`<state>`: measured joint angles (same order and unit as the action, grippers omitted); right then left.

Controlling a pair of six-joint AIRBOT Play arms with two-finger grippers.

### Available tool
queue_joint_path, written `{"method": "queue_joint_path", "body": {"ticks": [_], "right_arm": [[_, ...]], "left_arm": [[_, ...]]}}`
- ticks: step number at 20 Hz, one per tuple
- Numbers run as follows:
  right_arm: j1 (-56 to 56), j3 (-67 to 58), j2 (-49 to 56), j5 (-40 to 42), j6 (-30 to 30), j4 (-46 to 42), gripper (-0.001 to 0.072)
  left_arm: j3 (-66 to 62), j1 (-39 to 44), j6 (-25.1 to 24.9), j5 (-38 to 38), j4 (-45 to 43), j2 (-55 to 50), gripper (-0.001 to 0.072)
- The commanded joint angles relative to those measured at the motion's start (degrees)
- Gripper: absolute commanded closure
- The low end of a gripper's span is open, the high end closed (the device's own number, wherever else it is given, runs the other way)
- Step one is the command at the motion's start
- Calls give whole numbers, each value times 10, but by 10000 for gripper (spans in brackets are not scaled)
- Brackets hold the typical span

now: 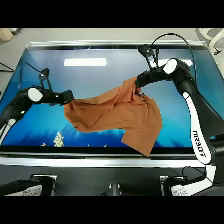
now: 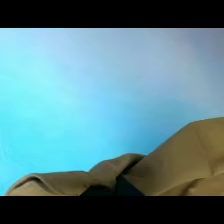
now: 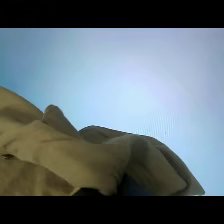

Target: Fold the shirts.

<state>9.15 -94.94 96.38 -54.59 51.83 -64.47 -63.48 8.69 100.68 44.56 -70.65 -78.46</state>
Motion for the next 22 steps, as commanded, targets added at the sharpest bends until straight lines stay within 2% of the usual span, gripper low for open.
{"method": "queue_joint_path", "body": {"ticks": [1,2,3,4,6,7,8,10,12,14,15,16,22], "right_arm": [[0,0,15,-9,6,-12,481],[-1,-2,12,-20,5,-16,200],[-5,-9,3,-40,1,-50,56],[-7,-16,-12,-63,5,-107,58],[-33,-16,-47,-114,22,-227,87],[-59,-16,-57,-153,21,-248,89],[-95,-14,-61,-209,22,-242,95],[-164,11,-61,-292,30,-212,189],[-215,58,-61,-330,26,-156,188],[-239,105,-61,-341,7,-100,169],[-240,123,-61,-342,3,-90,140],[-239,138,-61,-342,3,-89,59],[-237,206,-61,-315,-9,-70,43]], "left_arm": [[-12,3,-2,24,24,-70,618],[-13,4,-2,42,25,-74,378],[-19,-3,-2,67,17,-73,107],[-35,-17,-4,112,-3,-69,-7],[-68,-54,-7,215,-61,-55,-5],[-72,-72,-26,252,-74,-43,-5],[-66,-90,-44,283,-71,-28,-4],[-29,-110,-78,309,-51,-2,-4],[31,-110,-79,284,-8,4,-4],[90,-96,-80,217,61,-3,-4],[111,-85,-86,184,95,-7,-3],[125,-71,-93,156,123,-14,-4],[131,-10,-94,116,137,-58,0]]}}
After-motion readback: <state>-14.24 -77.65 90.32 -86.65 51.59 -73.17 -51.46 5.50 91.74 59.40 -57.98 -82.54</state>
